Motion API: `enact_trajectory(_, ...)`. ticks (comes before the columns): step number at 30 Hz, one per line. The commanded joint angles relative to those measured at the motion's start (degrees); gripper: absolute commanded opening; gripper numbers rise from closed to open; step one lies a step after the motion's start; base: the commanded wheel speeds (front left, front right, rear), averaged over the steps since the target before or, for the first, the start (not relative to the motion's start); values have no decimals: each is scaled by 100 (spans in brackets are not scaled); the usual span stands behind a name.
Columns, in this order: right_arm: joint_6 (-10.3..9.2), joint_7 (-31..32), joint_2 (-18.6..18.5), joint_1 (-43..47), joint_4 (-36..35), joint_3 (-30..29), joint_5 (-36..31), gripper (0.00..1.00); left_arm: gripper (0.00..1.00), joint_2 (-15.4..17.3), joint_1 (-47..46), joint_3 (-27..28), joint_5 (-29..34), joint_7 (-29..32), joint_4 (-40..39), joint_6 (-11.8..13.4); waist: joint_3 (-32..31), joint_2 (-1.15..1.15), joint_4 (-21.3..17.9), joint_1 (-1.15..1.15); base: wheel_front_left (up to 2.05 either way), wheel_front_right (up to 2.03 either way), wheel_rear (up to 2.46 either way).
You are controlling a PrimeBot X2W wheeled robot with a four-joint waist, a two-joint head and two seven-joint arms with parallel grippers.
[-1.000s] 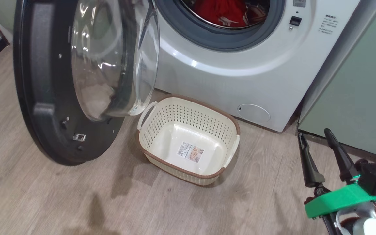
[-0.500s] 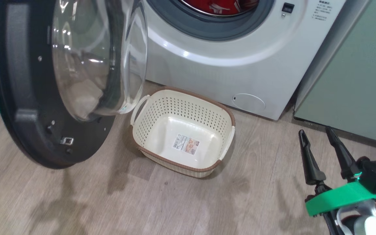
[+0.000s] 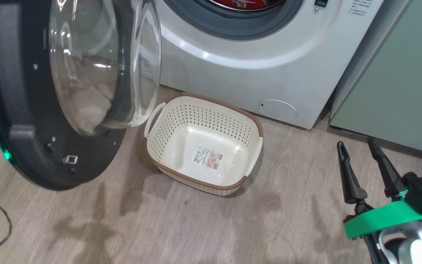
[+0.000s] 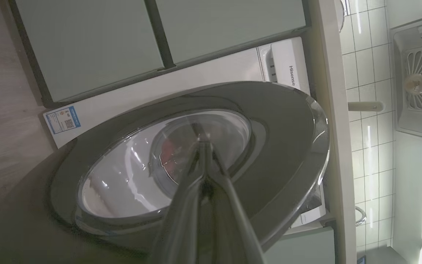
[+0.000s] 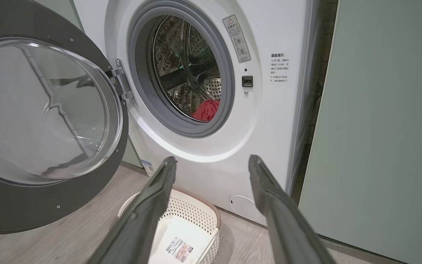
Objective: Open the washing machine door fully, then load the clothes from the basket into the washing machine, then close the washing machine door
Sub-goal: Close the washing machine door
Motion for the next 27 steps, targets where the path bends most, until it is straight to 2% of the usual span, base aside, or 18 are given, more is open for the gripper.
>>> enact_trajectory(1,0,3,-45,-248,-219,143,-34,100,0,163,-73,139,-73,70,-220,-65,-2,0,0,0,0,0,0)
enact_trajectory(27,0,-36,-45,-264,-179,176,48,100,0,-220,371,-312,-25,450,-935,-99,23,0,-109,0,0,0,0)
